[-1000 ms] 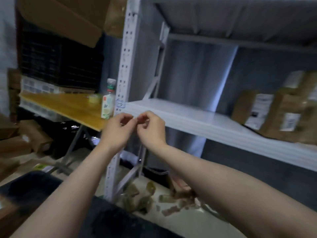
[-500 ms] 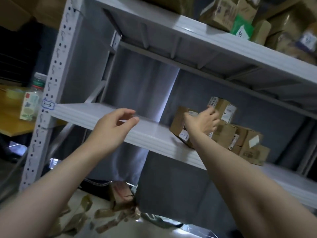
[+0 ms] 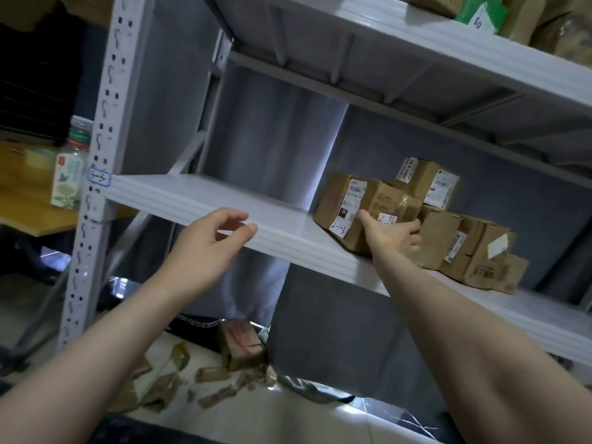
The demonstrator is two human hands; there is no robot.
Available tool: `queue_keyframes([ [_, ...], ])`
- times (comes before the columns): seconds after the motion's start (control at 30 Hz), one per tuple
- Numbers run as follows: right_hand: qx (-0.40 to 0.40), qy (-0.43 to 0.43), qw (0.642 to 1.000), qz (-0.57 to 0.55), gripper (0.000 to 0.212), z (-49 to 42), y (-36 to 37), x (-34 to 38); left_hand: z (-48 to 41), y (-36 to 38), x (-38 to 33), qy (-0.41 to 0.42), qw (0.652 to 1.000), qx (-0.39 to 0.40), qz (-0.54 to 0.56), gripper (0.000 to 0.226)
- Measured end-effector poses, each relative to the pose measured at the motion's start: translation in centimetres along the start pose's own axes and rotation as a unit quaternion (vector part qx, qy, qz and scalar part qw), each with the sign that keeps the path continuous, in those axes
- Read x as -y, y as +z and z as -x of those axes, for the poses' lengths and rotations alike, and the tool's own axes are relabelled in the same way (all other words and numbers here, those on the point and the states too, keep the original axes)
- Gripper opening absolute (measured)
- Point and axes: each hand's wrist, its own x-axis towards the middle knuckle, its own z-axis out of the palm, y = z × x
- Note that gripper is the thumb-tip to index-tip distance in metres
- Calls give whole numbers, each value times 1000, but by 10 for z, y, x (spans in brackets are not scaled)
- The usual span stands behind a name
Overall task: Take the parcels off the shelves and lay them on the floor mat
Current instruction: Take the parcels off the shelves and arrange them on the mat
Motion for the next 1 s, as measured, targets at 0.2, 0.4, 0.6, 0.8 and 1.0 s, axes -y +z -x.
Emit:
queue_keyframes([
  [0.2, 87, -113, 981, -133, 119, 112, 46, 36, 3, -30, 28, -78, 997, -19, -19, 31],
  [0.4, 240, -108, 921, -288, 120, 247, 73, 74, 16, -101, 44, -204, 978, -43, -22, 38],
  [0.6, 404, -21, 852, -332, 106, 366, 91, 83, 36, -206, 37, -245, 960, -127, 55, 45],
  [0.8, 492, 66, 798, -343, 107, 469, 102, 85, 67, -276, 41, -277, 939, -196, 59, 86],
  [1.0, 517, 242, 759, -314, 100, 552, 115, 81, 93, -300, 50, -330, 907, -261, 35, 96],
])
